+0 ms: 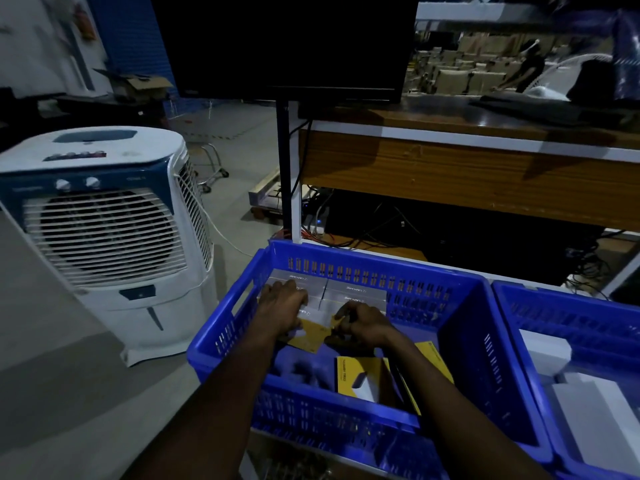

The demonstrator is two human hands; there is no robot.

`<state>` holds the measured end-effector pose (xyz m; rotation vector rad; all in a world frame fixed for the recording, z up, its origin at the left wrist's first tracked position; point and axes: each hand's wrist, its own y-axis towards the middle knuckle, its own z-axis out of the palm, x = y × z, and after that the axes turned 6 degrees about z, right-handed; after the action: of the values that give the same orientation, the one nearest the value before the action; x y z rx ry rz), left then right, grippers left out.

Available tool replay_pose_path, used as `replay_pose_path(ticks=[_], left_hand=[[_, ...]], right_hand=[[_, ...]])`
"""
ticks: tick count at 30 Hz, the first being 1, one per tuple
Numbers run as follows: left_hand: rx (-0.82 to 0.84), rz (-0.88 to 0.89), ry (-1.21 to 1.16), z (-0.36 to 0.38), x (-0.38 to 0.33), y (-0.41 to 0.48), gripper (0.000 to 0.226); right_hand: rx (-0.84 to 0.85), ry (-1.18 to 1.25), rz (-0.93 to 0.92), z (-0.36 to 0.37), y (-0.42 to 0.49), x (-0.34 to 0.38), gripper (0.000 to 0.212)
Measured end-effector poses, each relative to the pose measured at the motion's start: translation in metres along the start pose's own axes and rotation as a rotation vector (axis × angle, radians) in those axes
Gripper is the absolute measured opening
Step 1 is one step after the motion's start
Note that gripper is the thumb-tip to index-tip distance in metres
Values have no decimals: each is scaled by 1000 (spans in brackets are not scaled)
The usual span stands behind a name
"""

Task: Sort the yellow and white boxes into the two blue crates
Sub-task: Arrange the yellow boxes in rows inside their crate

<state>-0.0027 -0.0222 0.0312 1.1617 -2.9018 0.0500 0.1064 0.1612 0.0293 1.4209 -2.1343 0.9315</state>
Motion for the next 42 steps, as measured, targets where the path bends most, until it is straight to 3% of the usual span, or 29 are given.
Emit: replay_pose_path(ticks=[3, 11, 19, 26, 32, 37, 42], left_hand=[[-21, -27, 36, 9, 2, -1, 55], [92, -64, 32, 25, -1, 7, 108], [154, -21, 3, 34, -7, 11, 107], [187, -30, -33, 37, -7, 15, 108], [202, -35, -30, 32, -8, 15, 111], [224, -30, -52, 31, -7, 15, 108], [222, 12, -99, 23, -12, 12, 105]], right_hand=[[29, 17, 8, 5, 1, 1, 22], [190, 20, 120, 11, 2, 5, 21], [341, 11, 283, 19, 16, 36, 25], [115, 168, 322, 22, 17, 17, 27], [393, 305, 277, 29, 17, 26, 31], [377, 198, 237, 27, 15, 26, 40], [292, -128, 105, 16, 5, 31, 20]])
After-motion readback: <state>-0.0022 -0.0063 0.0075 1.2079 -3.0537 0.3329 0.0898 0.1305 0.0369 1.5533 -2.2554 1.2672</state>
